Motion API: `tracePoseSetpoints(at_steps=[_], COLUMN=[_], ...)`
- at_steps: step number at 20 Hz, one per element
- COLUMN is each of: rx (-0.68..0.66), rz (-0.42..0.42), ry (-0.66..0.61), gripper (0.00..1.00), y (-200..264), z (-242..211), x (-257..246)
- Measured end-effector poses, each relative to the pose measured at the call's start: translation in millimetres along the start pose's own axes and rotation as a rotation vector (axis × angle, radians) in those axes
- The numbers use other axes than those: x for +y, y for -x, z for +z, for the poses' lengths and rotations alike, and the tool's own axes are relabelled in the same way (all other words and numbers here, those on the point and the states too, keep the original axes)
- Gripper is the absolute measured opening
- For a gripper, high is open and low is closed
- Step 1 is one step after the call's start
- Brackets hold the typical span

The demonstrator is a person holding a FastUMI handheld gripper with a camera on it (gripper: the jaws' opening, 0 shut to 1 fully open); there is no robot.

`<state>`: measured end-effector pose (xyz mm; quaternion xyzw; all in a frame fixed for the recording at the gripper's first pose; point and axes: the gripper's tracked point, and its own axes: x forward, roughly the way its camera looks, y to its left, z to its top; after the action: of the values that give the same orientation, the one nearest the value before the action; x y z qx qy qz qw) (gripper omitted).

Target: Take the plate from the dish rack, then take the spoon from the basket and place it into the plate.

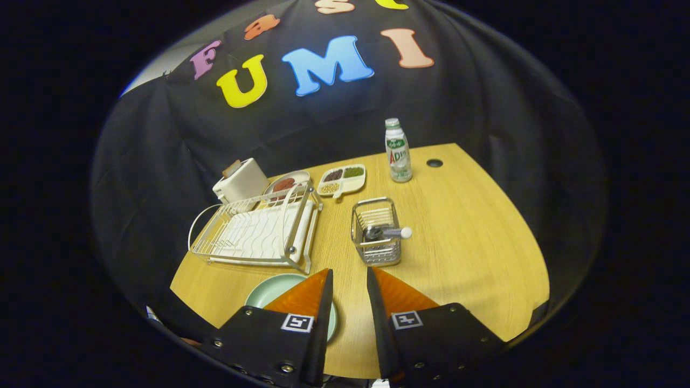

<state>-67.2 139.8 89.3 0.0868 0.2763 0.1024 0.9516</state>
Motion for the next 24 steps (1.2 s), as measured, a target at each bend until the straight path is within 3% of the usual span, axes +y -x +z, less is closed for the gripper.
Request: tracePoseSetpoints(at_steps=[6, 11, 13, 18, 19, 20, 21, 24], rx=[-0.275, -0.489, -0.502, -0.512, -0.503, -0.495, -0.488, -0.468], rz=[-0.044, -0.055, -0.078, -0.03, -0.029, -0.031, -0.031, -0.034], ry=[0.028, 0.109, 0.136, 0.155, 0.158, 0.157, 0.15, 0.114], gripper=[0.38, 0.38, 0.42, 0.5, 0.67, 0.76, 0.8, 0.8], y=[38, 52, 49, 19, 10, 1, -9, -41], z=[85, 122, 119, 101, 93, 84, 77, 57], x=[-14, -21, -27, -26, -30, -36, -41, -56])
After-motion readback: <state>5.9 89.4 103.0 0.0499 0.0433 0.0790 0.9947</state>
